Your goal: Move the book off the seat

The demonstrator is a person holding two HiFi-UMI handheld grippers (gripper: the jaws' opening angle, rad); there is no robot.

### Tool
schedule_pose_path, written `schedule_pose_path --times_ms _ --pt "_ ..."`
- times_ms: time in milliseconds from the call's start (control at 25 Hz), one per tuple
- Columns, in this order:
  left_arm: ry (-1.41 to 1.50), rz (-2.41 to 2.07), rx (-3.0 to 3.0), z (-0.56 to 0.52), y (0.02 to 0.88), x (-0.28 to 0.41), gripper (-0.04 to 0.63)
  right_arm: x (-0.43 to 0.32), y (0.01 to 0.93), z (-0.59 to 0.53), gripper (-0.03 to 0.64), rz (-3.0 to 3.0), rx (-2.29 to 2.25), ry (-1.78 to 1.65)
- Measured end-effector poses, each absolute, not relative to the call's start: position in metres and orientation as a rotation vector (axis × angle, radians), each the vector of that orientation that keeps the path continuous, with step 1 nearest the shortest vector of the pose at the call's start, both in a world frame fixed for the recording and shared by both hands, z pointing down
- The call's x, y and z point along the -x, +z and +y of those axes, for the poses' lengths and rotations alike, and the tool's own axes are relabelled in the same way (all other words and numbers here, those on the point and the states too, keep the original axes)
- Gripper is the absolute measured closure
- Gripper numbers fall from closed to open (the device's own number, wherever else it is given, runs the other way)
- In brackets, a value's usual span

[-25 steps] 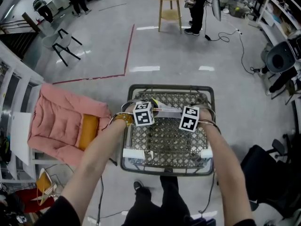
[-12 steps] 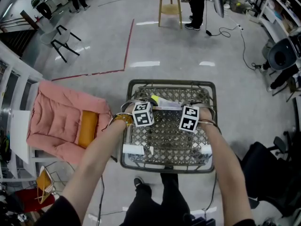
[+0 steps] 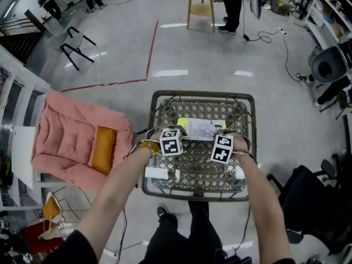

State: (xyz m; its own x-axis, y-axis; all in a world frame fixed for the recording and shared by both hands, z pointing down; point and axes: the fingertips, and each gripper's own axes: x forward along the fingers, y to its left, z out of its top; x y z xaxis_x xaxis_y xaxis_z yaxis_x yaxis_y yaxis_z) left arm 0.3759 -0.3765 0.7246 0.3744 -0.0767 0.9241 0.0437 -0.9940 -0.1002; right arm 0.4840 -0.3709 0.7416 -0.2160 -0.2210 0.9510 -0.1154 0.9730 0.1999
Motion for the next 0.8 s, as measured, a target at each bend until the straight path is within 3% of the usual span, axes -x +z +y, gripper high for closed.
schedule_pose_path --times_ms 800 --pt "-1.871 -0.178 2.636 -0.324 0.794 -0.372 0.486 -0.478 0.803 -0.323 0.511 -1.765 -0.065 0.012"
